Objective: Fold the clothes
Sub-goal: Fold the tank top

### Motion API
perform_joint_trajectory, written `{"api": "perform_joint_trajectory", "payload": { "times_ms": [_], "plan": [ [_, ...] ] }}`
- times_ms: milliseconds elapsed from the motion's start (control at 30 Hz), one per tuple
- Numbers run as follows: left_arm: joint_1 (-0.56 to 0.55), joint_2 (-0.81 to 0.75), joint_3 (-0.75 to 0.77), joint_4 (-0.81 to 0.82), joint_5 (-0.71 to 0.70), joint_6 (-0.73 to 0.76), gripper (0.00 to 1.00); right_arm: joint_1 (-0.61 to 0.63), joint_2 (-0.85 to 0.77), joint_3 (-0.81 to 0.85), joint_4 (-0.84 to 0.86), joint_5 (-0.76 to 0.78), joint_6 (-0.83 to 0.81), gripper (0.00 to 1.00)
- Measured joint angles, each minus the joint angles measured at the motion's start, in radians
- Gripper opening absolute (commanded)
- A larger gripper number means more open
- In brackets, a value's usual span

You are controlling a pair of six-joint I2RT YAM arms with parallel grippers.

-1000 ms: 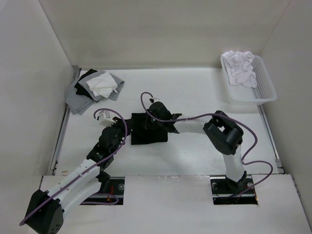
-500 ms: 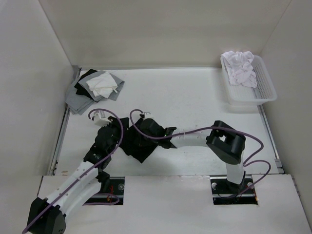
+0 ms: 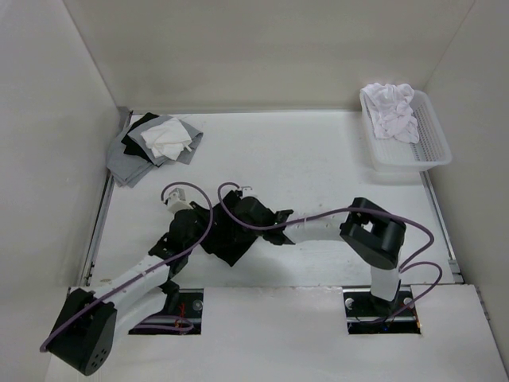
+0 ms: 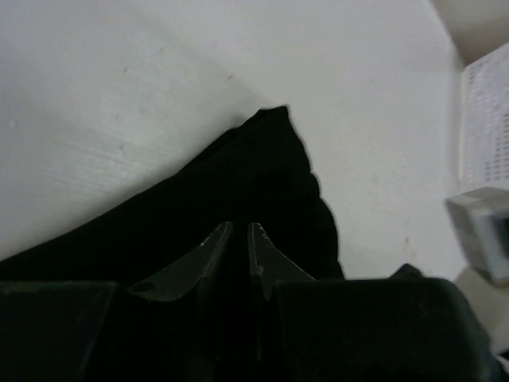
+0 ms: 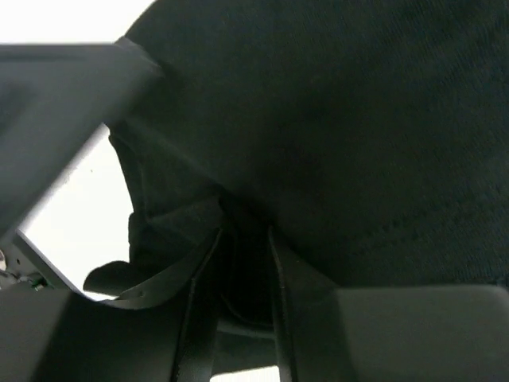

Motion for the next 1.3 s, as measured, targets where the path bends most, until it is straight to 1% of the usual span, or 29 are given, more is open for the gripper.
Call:
{"api": "perform_joint_trajectory", "payload": {
  "times_ms": [33,133,300,467,567,667,767,800,867,900,933,1000,1100,1200,1300],
  "plan": [
    [-0.002,0.024,-0.010,0.005,0.010,-0.006,0.13,0.000,-0.003,-0.004,0.000,-0.004,-0.001,0.23],
    [-0.008,0.081,-0.034,0.026,0.030,-0.018,0.13,0.001,-0.018,-0.016,0.000,-0.018,-0.006,0.11],
    [-0.006,0.150,-0.051,0.076,0.044,-0.024,0.13,0.027,-0.051,-0.036,0.003,-0.029,-0.040,0.10],
    [0.011,0.214,-0.051,0.144,0.049,-0.024,0.13,0.098,-0.100,-0.106,0.011,-0.044,-0.082,0.10],
    [0.022,0.248,-0.051,0.183,0.055,-0.024,0.13,0.141,-0.116,-0.168,0.017,-0.051,-0.097,0.13],
    [0.031,0.262,-0.051,0.204,0.060,-0.023,0.13,0.173,-0.142,-0.219,0.028,-0.053,-0.105,0.27],
    [0.032,0.253,-0.050,0.204,0.063,-0.023,0.13,0.183,-0.203,-0.257,0.021,-0.045,-0.121,0.29],
    [0.032,0.242,-0.050,0.201,0.063,-0.023,0.13,0.183,-0.231,-0.267,0.018,-0.041,-0.127,0.27],
    [0.032,0.212,-0.050,0.195,0.064,-0.023,0.13,0.174,-0.282,-0.275,0.018,-0.034,-0.138,0.13],
    [0.034,0.194,-0.050,0.191,0.065,-0.023,0.13,0.165,-0.302,-0.274,0.029,-0.034,-0.140,0.07],
    [0.035,0.175,-0.050,0.184,0.066,-0.023,0.13,0.151,-0.311,-0.270,0.043,-0.033,-0.142,0.05],
    [0.041,0.141,-0.050,0.171,0.066,-0.022,0.13,0.110,-0.298,-0.243,0.069,-0.028,-0.139,0.03],
    [0.060,0.108,-0.050,0.157,0.066,-0.016,0.13,0.047,-0.207,-0.164,0.116,-0.027,-0.130,0.03],
    [0.081,0.116,-0.050,0.150,0.067,-0.011,0.13,0.016,-0.098,-0.091,0.153,-0.029,-0.119,0.03],
    [0.093,0.162,-0.048,0.150,0.071,-0.005,0.13,0.018,-0.038,-0.069,0.168,-0.039,-0.107,0.03]
  ]
}}
